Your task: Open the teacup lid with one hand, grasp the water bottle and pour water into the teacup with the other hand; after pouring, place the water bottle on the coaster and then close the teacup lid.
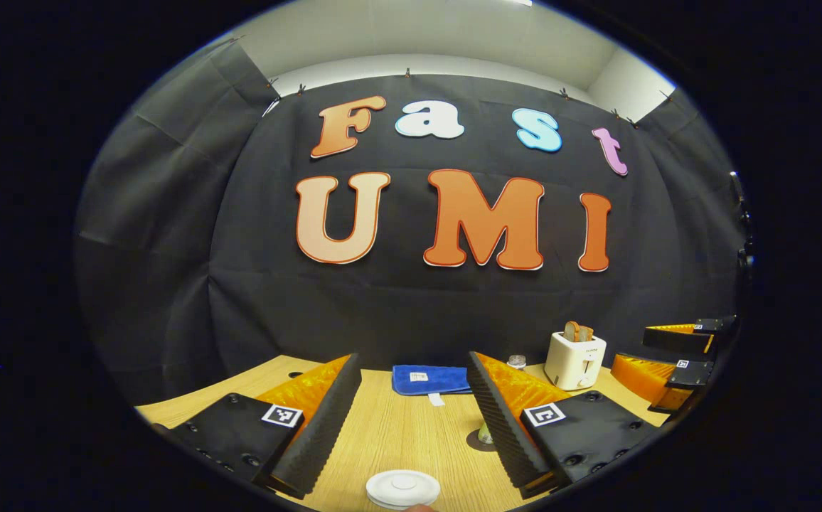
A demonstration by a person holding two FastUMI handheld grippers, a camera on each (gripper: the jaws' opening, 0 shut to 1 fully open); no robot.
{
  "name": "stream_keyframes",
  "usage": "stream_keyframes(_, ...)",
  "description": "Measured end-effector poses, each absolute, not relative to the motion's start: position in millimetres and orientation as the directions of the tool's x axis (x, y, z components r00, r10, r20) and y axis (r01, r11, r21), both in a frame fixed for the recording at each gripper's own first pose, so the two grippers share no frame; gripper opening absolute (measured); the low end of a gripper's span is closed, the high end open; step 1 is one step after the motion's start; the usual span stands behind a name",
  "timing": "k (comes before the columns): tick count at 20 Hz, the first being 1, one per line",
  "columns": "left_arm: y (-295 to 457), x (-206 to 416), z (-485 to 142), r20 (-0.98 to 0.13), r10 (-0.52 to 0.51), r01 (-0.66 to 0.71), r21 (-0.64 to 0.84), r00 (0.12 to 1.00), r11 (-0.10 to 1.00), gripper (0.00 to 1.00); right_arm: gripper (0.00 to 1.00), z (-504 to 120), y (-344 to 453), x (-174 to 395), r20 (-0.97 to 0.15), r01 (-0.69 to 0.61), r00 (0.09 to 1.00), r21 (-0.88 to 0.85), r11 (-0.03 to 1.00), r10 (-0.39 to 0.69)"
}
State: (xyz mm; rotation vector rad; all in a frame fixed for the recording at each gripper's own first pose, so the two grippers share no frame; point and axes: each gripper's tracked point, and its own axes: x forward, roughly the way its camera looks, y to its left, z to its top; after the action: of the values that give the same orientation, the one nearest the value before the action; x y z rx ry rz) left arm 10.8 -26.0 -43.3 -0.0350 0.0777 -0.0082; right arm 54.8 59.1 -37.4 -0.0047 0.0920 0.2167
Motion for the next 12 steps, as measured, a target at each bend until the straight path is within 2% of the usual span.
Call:
stream_keyframes(5, -20.8, 11.9, -26.5, -0.064, 0.006, -0.006, -0.013, 0.998, 1.0, 0.96, 0.96, -24.2, 59.1, 53.7, -0.095, -0.221, 0.97, 0.028, 0.975, 0.222)
stream_keyframes(12, -9.2, 10.9, -19.1, -0.049, 0.039, -0.038, 0.007, 0.998, 0.999, 0.96, 0.96, -15.1, 50.7, 51.3, -0.081, -0.181, 0.98, 0.02, 0.983, 0.182)
